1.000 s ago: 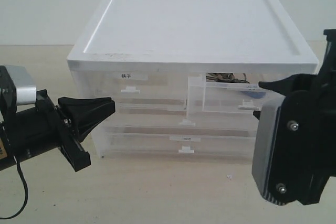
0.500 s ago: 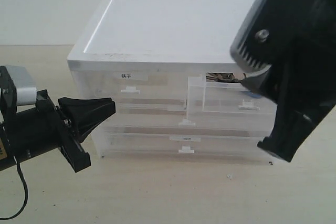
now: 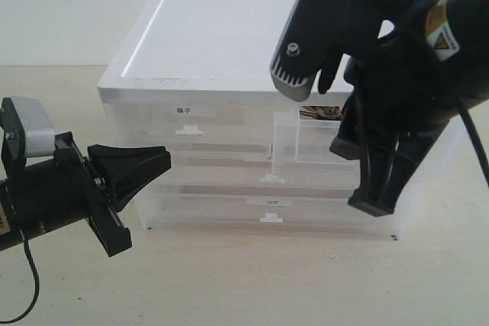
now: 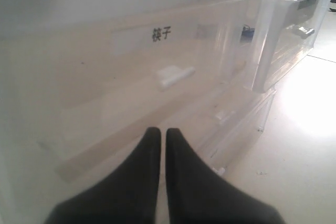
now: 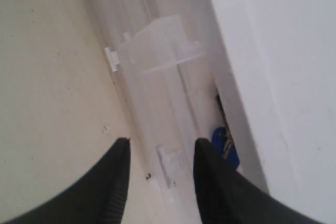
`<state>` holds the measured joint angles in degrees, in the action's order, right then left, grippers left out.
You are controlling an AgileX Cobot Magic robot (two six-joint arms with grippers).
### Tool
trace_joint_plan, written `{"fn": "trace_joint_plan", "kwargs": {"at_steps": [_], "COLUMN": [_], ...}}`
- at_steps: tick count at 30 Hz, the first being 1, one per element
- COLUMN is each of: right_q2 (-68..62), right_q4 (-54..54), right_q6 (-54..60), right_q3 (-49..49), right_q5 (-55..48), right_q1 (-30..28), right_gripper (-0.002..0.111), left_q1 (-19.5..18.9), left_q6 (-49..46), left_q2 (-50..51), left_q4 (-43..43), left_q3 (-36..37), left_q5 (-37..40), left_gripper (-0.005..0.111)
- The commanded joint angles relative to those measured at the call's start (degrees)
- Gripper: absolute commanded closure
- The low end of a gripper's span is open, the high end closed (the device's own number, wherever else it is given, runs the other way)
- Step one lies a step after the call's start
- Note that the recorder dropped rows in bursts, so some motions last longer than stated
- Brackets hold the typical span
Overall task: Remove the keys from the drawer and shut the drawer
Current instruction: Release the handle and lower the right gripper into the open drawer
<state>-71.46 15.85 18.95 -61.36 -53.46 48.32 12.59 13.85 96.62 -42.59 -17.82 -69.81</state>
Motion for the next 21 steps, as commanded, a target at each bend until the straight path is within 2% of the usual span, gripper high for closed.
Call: {"fn": "trace_joint_plan", "kwargs": {"at_steps": [1,11,12,14,15,21], "right_q2": [-0.52,-0.65,-0.65,-0.65,-0.65,-0.65], "right_q4": [0.13,3.01,3.01,3.01,3.01,2.02], "right_q6": [2.15,-2.18,-2.58,-3.98,-4.25,-3.9], "right_q3": [-2.13,-2.13,-2.13,-2.13,-2.13,-2.02], "right_q5": [-0.2,1.11,1.37,1.96,2.06,2.16], "right_q1": [-0.49,-0.49,-0.49,-0.49,-0.49,-0.49], "right_gripper": [0.073,0.072,0.068,0.054,0.051,0.054], "left_q1": [0.09,0.09,0.09,0.09,0.09,0.09], "left_q6": [0.06,0.23,0.23,0.23,0.23,0.23], "left_q2": [0.44,0.81,0.81,0.81,0.81,0.81], "left_q4": [-0.5,-2.18,-2.2,-2.2,-2.2,-2.2], "left_q3": [-0.25,-0.68,-0.68,-0.68,-0.68,-0.68], "left_q5": [-0.15,-0.15,-0.15,-0.15,-0.15,-0.15], "left_gripper": [0.102,0.102,0.102,0.102,0.102,0.102]}}
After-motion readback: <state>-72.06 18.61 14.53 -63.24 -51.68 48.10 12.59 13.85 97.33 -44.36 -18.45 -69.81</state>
